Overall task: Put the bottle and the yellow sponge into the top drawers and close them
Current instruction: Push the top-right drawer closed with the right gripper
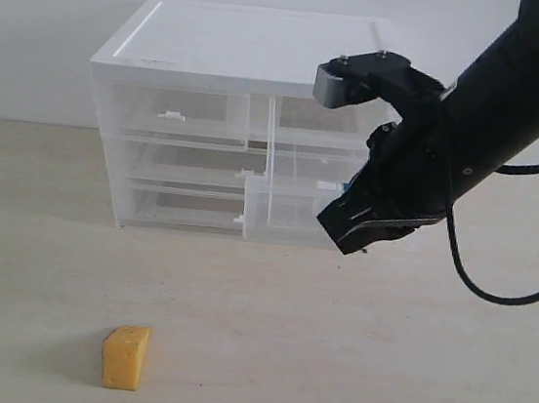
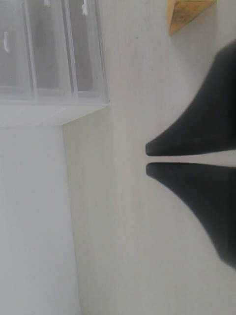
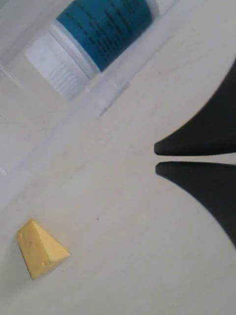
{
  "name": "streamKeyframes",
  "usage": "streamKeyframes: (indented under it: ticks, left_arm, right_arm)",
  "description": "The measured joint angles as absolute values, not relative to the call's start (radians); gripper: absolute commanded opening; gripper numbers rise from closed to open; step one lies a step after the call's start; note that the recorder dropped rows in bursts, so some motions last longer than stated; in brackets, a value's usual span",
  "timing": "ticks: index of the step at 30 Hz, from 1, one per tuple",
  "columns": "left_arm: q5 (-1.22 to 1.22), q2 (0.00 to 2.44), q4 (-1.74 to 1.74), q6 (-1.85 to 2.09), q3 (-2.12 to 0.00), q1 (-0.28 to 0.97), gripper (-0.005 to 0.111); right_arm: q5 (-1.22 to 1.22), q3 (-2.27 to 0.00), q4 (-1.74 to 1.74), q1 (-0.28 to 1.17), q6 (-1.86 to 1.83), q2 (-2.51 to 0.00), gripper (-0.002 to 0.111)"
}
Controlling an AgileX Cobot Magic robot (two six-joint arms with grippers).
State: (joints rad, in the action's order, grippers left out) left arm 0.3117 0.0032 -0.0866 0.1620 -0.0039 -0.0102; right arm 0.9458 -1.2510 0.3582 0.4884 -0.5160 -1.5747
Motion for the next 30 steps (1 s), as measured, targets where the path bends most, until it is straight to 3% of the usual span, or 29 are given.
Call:
streamKeyframes:
  ticks: [30]
  left_arm:
    - [0.312, 0.003, -0.087, 0.162, -0.004, -0.01, 0.004]
  right_arm:
    - [0.372, -1.253, 0.258, 0.489, -0.483, -1.621, 0.0]
